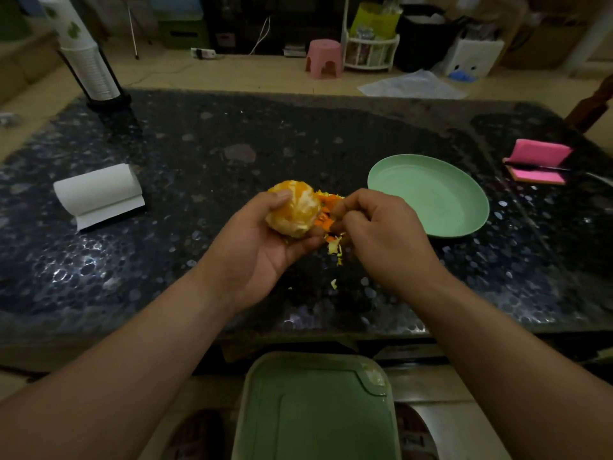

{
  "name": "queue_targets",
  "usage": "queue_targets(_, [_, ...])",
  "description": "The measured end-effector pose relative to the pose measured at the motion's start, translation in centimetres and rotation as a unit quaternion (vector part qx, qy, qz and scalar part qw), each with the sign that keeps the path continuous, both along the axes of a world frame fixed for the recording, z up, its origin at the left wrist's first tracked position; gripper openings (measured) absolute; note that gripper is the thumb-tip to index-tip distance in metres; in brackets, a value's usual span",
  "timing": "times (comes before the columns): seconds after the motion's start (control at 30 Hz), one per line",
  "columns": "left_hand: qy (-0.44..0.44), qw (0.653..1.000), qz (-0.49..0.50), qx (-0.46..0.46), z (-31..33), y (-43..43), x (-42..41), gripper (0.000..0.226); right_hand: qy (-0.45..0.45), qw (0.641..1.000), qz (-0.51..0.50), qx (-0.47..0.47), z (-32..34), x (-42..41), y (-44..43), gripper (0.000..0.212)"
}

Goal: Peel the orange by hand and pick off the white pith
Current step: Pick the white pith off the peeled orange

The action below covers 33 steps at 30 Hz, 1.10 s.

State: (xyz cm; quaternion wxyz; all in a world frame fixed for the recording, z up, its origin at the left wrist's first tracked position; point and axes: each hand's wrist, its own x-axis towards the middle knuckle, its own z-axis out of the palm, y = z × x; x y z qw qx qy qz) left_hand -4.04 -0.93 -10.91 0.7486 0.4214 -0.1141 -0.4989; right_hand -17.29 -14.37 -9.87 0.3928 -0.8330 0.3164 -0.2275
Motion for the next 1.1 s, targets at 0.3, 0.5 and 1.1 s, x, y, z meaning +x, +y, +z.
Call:
queue_targets(0.3, [0.156, 0.987, 0.030, 0.018, -0.3, -0.7, -0.1, 0.049, 0.026, 0.998, 0.003, -0.049, -0.9, 0.4, -0.1, 0.015])
queue_targets(0.5, [0.116, 0.992, 0.039, 0.038, -0.5, -1.2, 0.0, 0.056, 0.031, 0.999, 0.014, -0.033, -1.0, 0.8, -0.1, 0.005])
queue_targets(1.1, [-0.043, 0.999, 0.004, 0.019, -0.2, -1.0, -0.8, 0.054, -0.018, 0.998, 0.033, 0.046, 0.6, 0.3, 1.9, 0.019])
